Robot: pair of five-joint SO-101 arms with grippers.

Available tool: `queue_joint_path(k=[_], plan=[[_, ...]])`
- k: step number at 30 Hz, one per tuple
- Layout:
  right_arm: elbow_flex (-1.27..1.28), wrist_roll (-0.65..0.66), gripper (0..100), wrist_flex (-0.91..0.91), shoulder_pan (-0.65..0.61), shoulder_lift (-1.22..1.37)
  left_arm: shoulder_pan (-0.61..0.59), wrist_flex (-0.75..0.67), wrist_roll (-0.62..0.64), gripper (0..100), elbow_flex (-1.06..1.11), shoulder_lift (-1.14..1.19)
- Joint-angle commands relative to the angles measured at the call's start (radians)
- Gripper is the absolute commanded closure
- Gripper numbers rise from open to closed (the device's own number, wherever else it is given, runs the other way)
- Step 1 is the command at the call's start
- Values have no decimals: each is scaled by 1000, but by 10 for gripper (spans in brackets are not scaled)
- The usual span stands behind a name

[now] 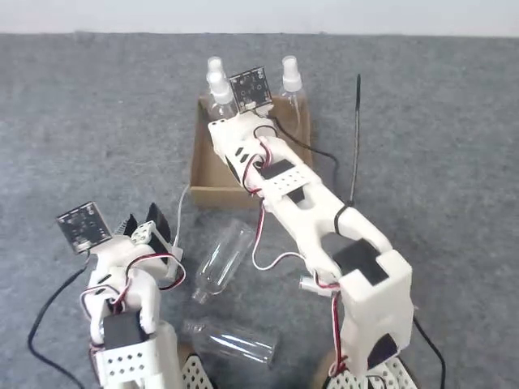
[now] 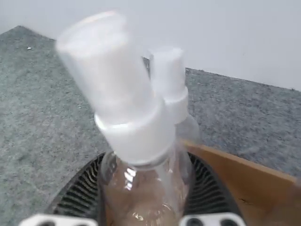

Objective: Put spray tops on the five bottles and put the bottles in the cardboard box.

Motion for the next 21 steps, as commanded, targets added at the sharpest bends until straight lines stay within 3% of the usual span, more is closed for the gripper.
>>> queue_joint_path(k=[1, 21], plan=[[-98, -12, 957, -27, 19, 10, 3, 5, -6, 855, -10, -11], [-117, -8, 957, -87, -7, 120, 5, 5, -6, 855, -10, -12]])
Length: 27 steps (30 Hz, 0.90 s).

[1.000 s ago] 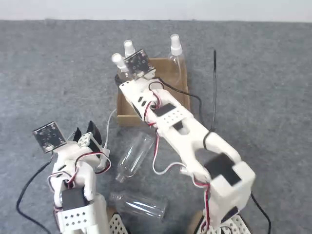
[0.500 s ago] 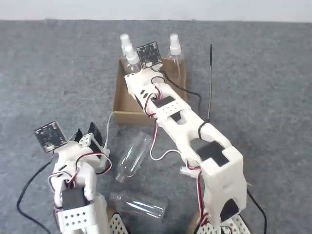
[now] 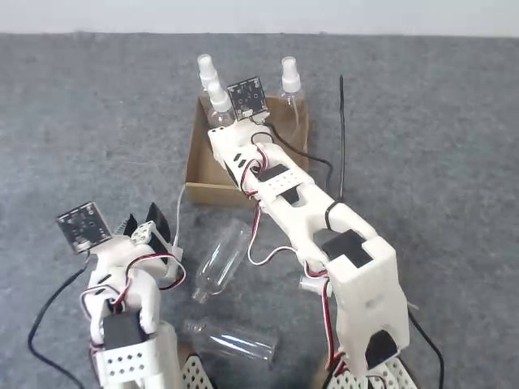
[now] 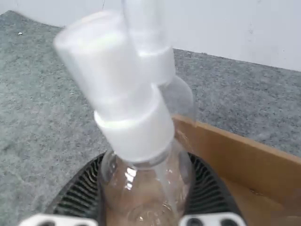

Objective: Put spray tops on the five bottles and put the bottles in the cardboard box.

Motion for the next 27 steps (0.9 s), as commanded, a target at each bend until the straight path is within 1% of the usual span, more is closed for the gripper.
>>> queue_joint_path(k=[1, 5, 9, 11, 15, 20, 22, 27], plan=[[-61, -6, 956, -21, -7, -27, 5, 5, -6, 855, -10, -12], [-61, -6, 936, -19, -5, -27, 5, 5, -6, 855, -10, -12], [-31, -6, 835, -19, -10, -36, 5, 5, -6, 855, -10, -12], [-26, -5, 802, -19, -18, -36, 5, 5, -6, 855, -10, -12], [-26, -3, 790, -18, -25, -36, 5, 5, -6, 855, -10, -12], [-26, 49, 789, -15, -25, -36, 5, 5, -6, 855, -10, -12], [-31, 51, 786, 22, -27, -38, 5, 5, -6, 855, -10, -12], [-26, 46, 708, 76, -41, -71, 5, 5, -6, 855, -10, -12]])
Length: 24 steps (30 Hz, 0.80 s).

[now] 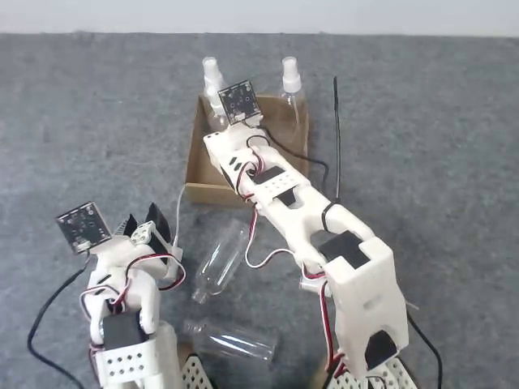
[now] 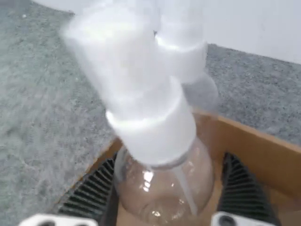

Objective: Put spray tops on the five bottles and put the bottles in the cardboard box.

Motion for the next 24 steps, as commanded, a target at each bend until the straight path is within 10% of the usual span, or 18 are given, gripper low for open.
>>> queue_joint_path(k=[1, 24], plan=[[-26, 14, 708, 56, -19, -81, 5, 5, -6, 855, -10, -12], [68, 32, 708, 166, -19, -266, 5, 3, -6, 855, -10, -12]])
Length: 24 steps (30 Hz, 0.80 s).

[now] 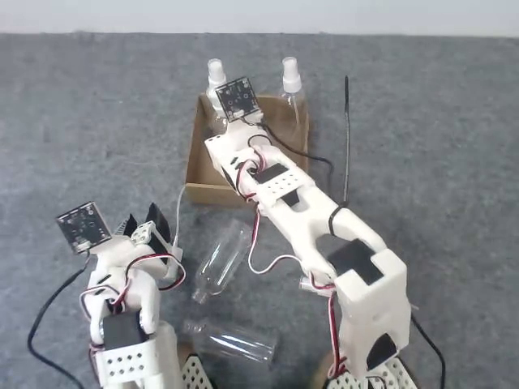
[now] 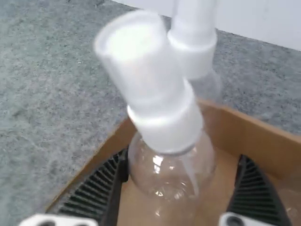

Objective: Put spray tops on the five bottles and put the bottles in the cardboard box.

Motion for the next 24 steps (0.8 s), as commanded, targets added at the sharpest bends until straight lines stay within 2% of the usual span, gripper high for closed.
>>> queue_joint_path(k=[1, 10, 16, 24], plan=[[20, 18, 708, 5, -10, -145, 5, 2, -6, 855, -10, -12], [150, 20, 708, 10, -4, -278, 6, -2, -6, 855, -10, -12], [163, 18, 708, 208, -4, -404, 35, 3, -6, 855, -10, -12], [163, 21, 709, 383, -2, -561, 37, -2, -6, 854, -10, -12]])
